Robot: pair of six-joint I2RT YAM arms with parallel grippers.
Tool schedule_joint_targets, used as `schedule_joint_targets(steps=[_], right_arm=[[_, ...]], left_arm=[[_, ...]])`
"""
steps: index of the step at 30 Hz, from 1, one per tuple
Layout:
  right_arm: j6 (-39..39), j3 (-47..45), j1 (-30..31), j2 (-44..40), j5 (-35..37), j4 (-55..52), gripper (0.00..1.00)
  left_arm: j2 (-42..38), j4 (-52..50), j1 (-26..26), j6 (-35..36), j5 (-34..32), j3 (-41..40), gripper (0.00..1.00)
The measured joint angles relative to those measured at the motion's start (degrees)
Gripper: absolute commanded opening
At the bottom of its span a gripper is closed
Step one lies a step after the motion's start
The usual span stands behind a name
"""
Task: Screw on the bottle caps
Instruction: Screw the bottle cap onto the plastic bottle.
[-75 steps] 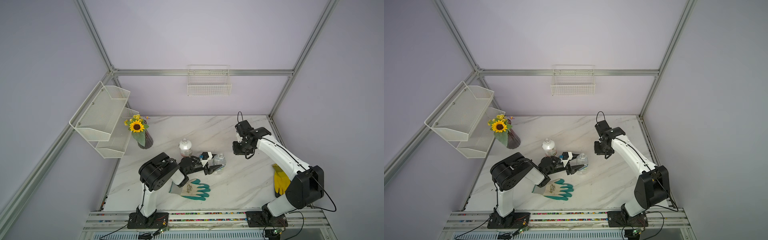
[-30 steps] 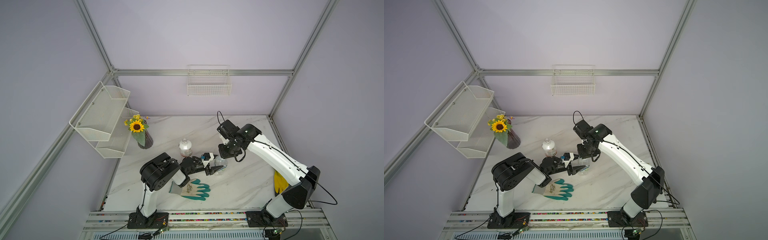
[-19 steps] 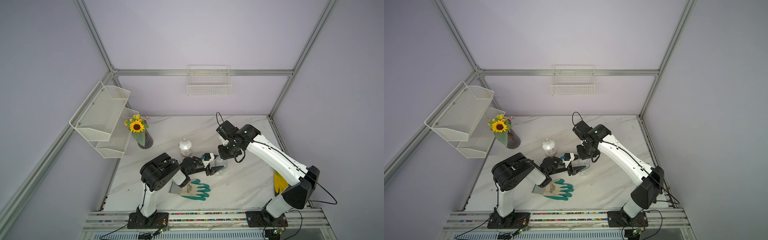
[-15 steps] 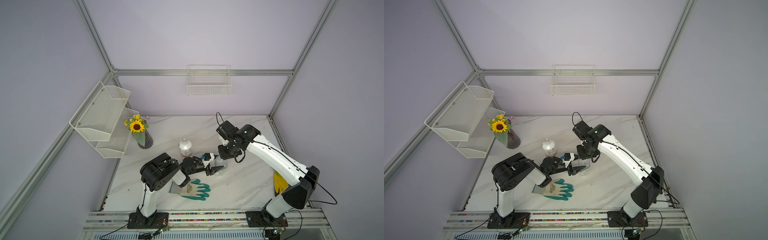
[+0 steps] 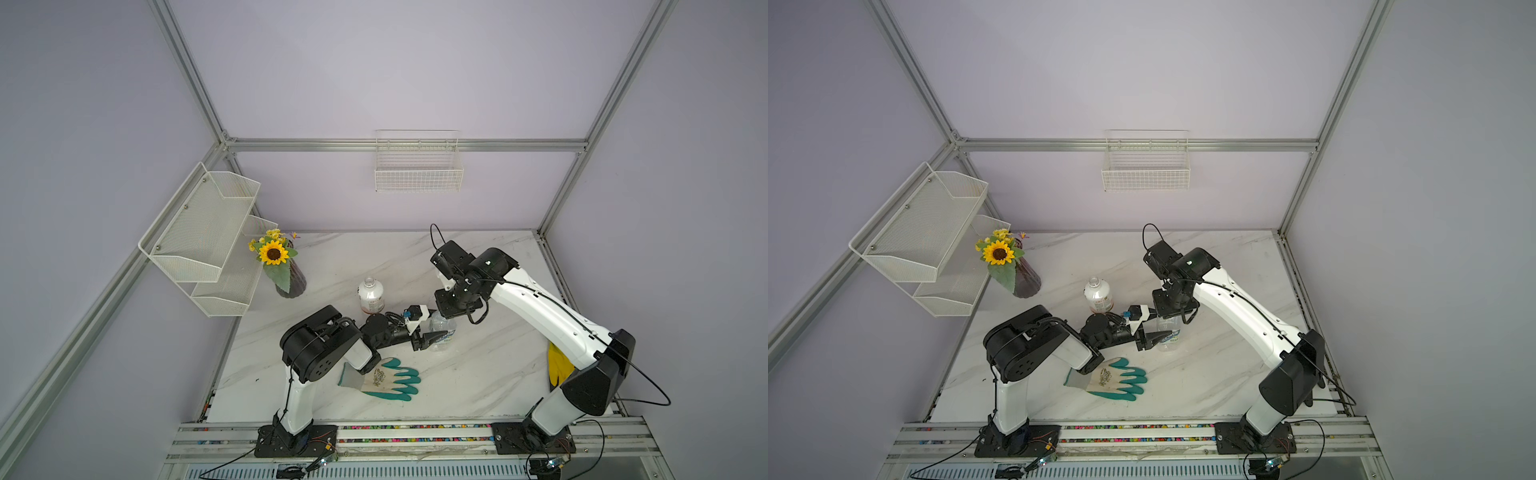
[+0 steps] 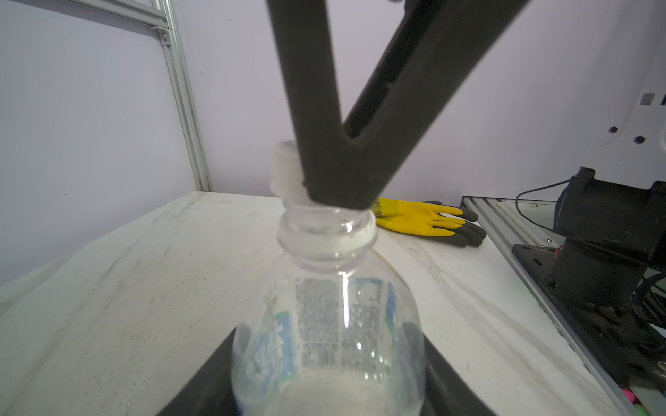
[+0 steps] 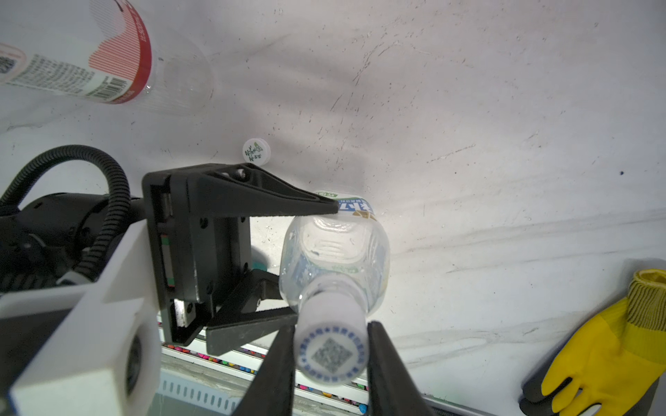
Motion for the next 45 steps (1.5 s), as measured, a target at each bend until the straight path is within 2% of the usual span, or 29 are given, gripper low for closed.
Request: schedule_joint_targets(steps=[5,8,12,15,21,45], right_arm=[[-0.5,0.4,0.0,0.4,0.2,-0.2,0.33],[-0.5,0.4,0.0,0.4,0.2,-0.2,0.37],[-0.7,0.2,0.0,0.7,0.1,-0.1,0.46],[-0.7,0.0,0.1,0.8,0.0,0.0,0.57],[-0.6,0.0,0.2,0.7,0.1,0.1,0.66],[0.5,-0.2,-2.9,-4.3,5.0,-0.1,0.65]], left_arm=[[0.0,-0.1,0.0,0.1,-0.3,0.0,0.63],[0.0,-0.2,0.0,0.2,-0.4,0.0,0.63],[0.0,-0.1,-0.3,0.7,-0.5,0.1,0.63],[0.0,-0.1,-0.6,0.9,-0.5,0.1,0.63],[0.0,-0.1,-0.7,1.3,-0.6,0.1,0.63],[0.0,-0.1,-0.7,1.3,-0.6,0.1,0.63]])
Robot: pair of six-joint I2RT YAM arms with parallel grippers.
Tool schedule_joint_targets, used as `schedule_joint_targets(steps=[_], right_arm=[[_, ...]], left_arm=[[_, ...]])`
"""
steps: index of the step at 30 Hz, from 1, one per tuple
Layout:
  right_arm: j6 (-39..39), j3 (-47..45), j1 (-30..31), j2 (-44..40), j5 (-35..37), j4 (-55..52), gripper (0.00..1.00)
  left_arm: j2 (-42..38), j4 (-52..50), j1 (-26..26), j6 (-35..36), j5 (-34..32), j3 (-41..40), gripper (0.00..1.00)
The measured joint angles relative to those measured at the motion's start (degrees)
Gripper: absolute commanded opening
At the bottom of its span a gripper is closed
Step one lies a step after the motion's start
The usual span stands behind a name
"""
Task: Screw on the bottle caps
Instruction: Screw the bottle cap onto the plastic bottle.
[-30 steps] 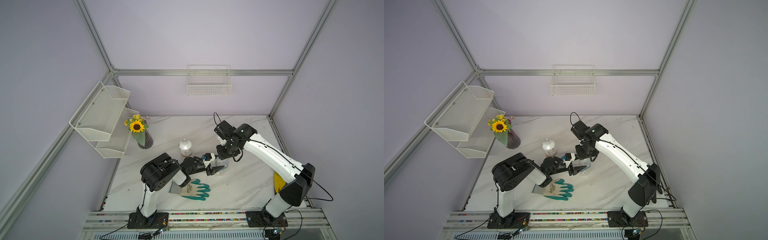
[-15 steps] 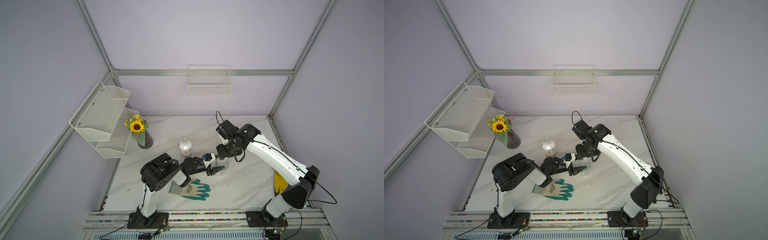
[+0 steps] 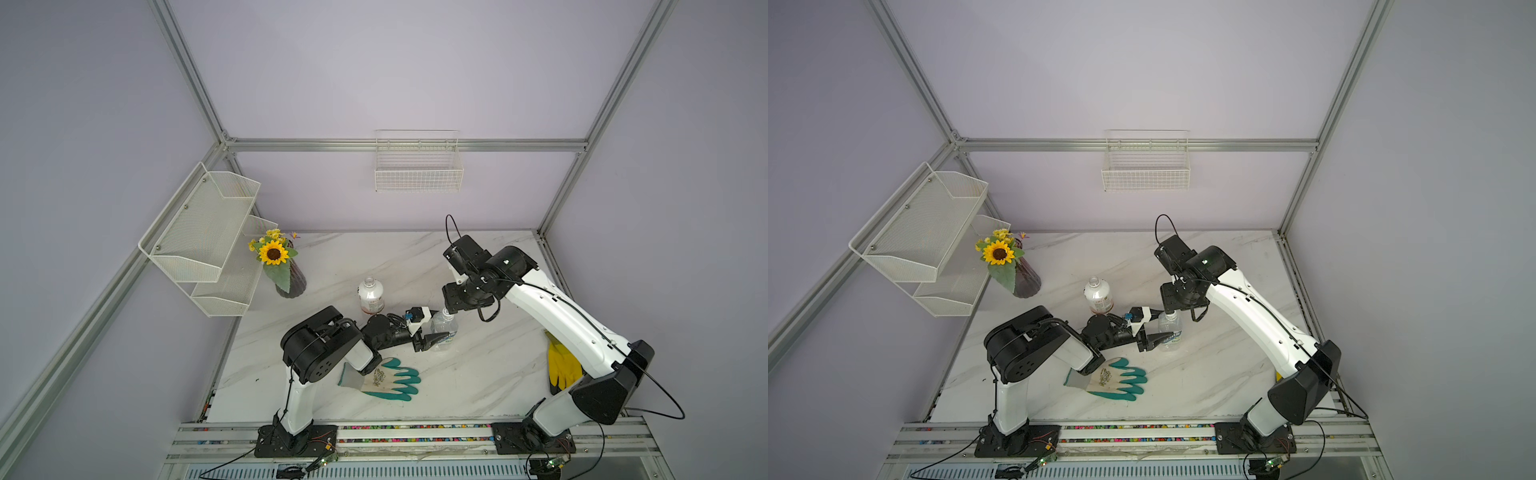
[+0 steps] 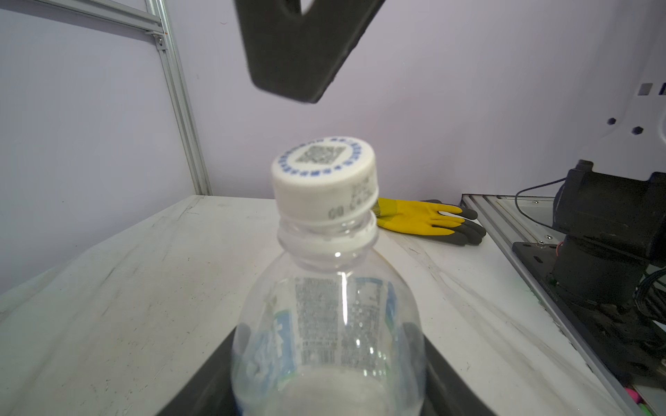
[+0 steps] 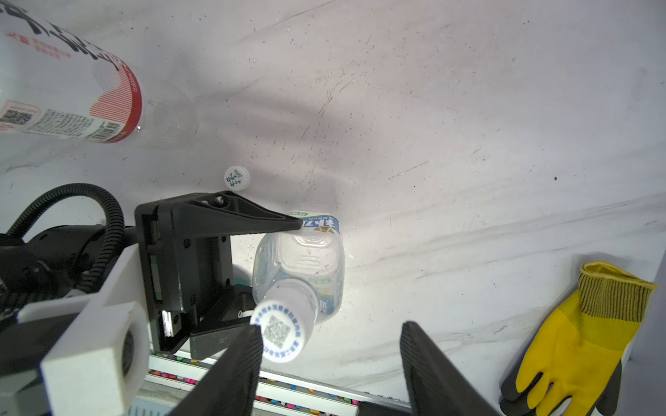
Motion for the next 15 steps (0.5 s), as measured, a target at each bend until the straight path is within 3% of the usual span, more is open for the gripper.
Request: schedule_joint_targets(steps=[15], right_arm=[[0.1,-6.3,-1.5,-3.3,0.1,0.5,0.64]], left_arm=[[0.0,-0.1,0.0,0.0,-0.1,0.0,0.63]])
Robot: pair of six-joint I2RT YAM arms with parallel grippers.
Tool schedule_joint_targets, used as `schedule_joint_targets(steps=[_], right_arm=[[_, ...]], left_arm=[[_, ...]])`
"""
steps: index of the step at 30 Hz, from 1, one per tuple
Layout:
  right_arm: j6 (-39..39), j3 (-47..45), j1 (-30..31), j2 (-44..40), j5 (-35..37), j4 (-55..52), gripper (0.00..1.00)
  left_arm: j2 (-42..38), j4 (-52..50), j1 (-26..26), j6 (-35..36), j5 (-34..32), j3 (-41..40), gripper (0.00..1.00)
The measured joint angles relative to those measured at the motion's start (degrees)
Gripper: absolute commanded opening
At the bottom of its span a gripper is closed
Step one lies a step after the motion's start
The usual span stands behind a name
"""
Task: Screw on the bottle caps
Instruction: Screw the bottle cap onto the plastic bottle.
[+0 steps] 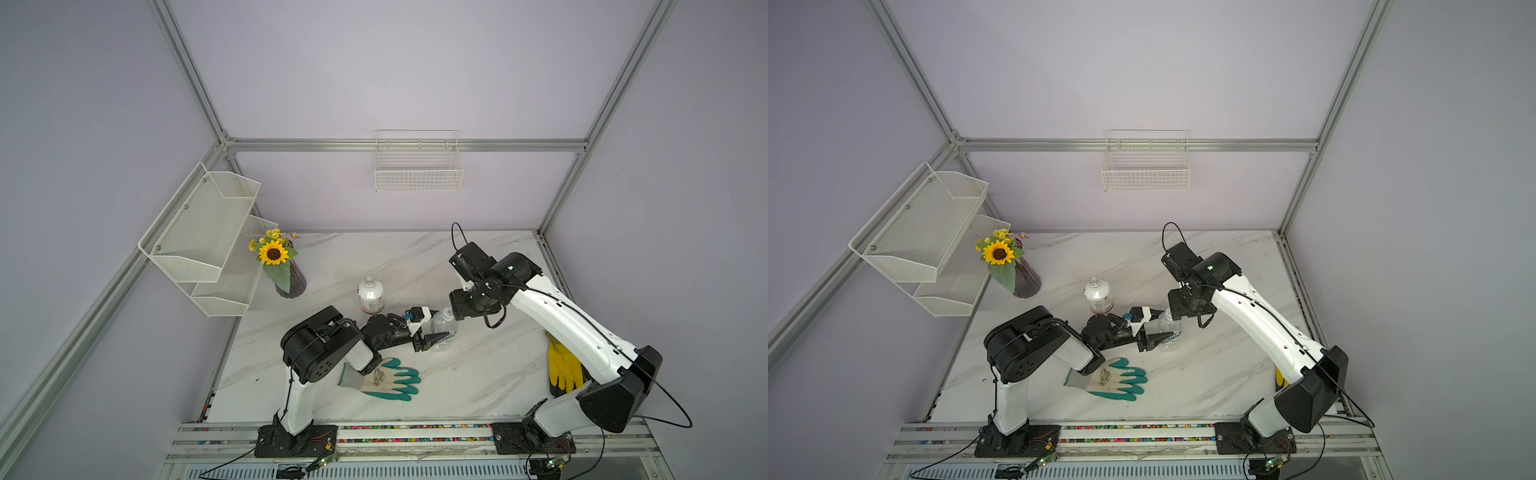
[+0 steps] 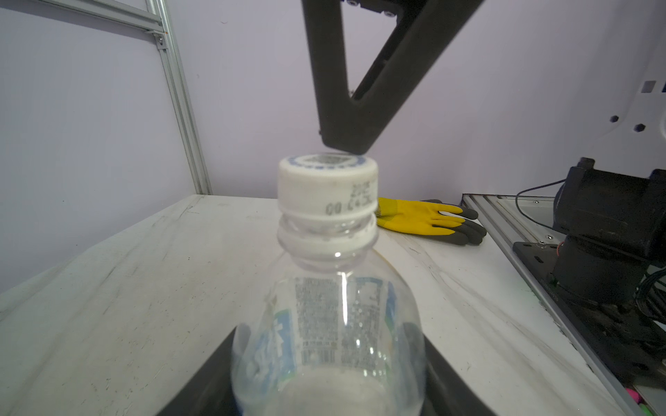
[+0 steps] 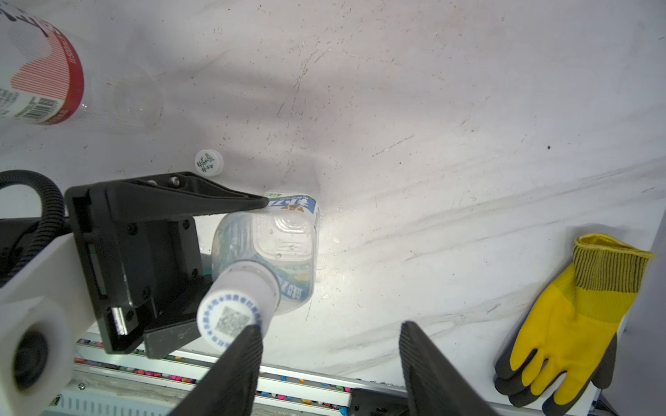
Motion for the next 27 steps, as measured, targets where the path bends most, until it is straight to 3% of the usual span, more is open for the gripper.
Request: schedule_joint_targets(steps=[7,13,16,17,20,24,27], right_arm=[[-0.1,-0.3,-0.2,0.2,0.6,-0.3,0.66],[-0.8,5.3,-0.3,-1.5,2.0,1.6,0.68],[-2.8,3.7,-0.3,-6.7,1.8,7.4,0.59],[-4.3,1.6,-0.3,-9.4,0.9,10.5,0.6],[-8.2,-7.2,-0.3,-18.8,-1.7,18.9,0.84],[-11.8,-12.5,-0.6,-24.4,-4.3,24.1,0.82],[-14.0,-14.2,-1.4,-23.8,-7.1,27.5,0.7]], left_arm=[[0.0,0.0,0.0,-0.2,-0.1,0.0,0.63],[0.0,0.0,0.0,-0.2,-0.1,0.0,0.63],[-0.1,-0.1,0.0,-0.4,-0.2,0.0,0.63],[-0.2,-0.2,0.0,-0.4,-0.2,0.0,0.63],[-0.5,-0.7,0.1,-0.4,-0.2,0.0,0.63],[-0.7,-1.1,0.1,-0.4,-0.2,-0.1,0.64],[-0.9,-1.1,0.4,-0.4,-0.1,-0.4,0.64]])
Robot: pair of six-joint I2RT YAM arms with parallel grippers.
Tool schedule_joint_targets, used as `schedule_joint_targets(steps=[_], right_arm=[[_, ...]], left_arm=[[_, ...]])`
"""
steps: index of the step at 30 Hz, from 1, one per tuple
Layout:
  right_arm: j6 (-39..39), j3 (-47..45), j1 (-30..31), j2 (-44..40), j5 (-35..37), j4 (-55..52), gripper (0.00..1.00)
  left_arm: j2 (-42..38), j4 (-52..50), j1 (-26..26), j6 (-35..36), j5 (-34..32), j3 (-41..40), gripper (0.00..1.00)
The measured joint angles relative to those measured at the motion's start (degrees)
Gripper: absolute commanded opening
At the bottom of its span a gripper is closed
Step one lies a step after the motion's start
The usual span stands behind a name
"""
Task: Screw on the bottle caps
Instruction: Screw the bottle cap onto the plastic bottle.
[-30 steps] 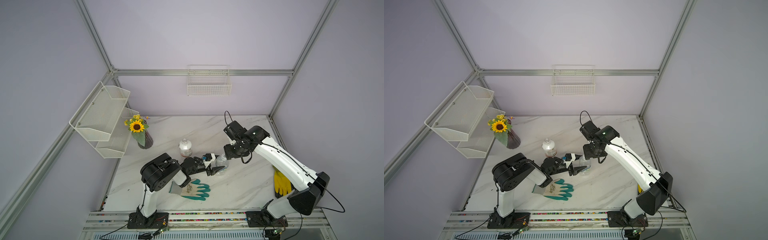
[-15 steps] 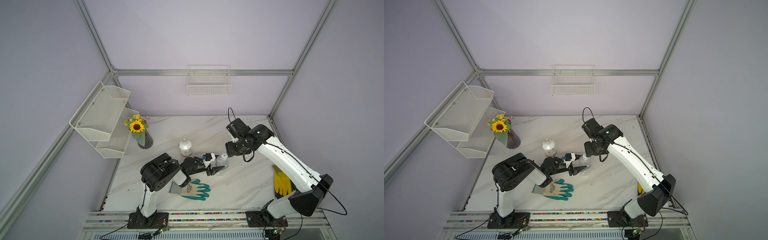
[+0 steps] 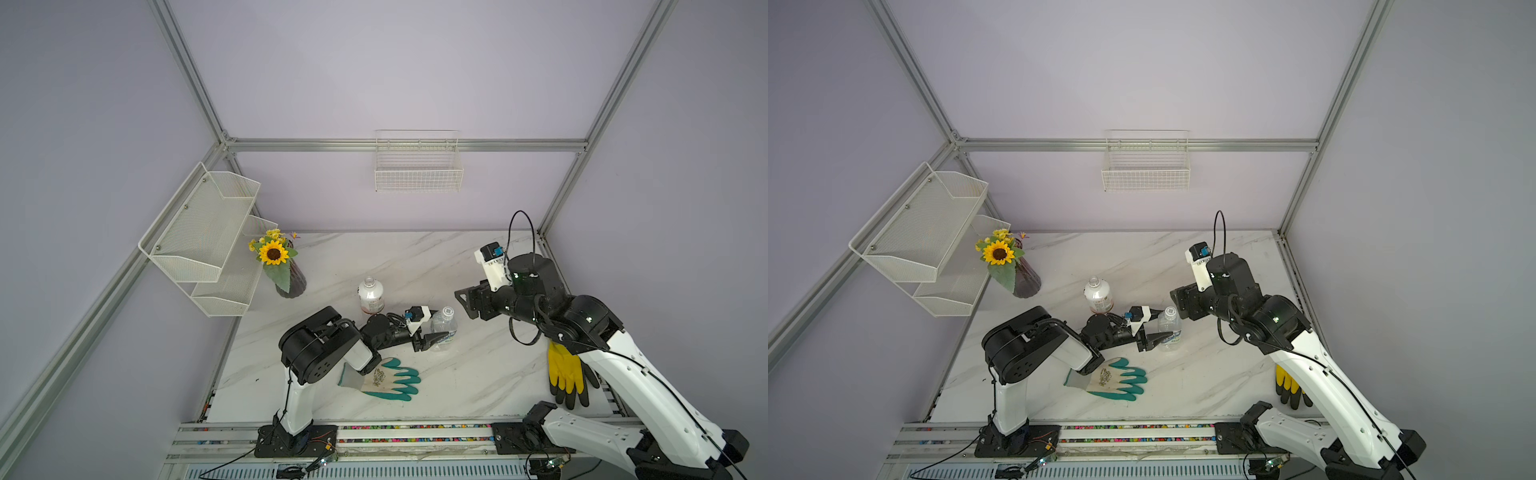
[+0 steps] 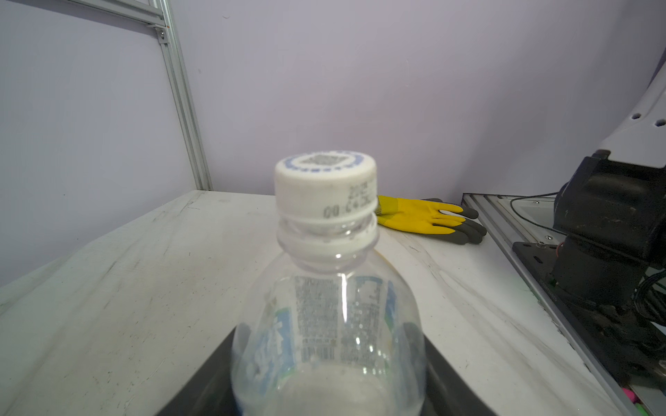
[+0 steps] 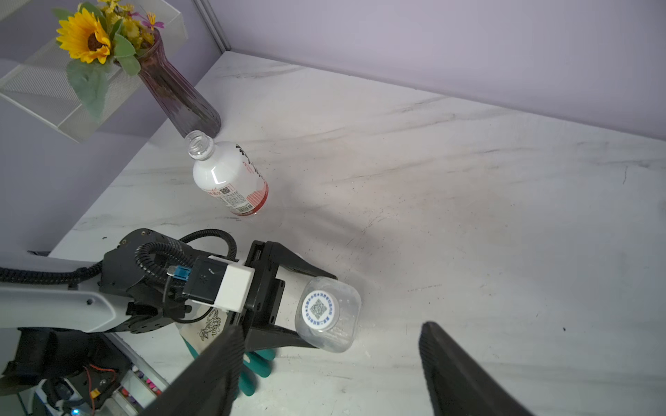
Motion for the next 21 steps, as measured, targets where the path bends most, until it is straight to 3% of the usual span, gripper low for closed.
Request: schedule_joint_targets(steps=[9,21], right_arm=[[-2.6,-11.7,-6.7,3.7,-12.4,6.6,0.48],[-3.0,-13.1,-7.3,7.5,-19.6,12.9,0.35]], left_arm=[[-0.2,-0.1,0.3,-0.2,0.5,-0.3,0.65],[-0.2,-0.1,0.4,-0.2,0.7,-0.3,0.65]])
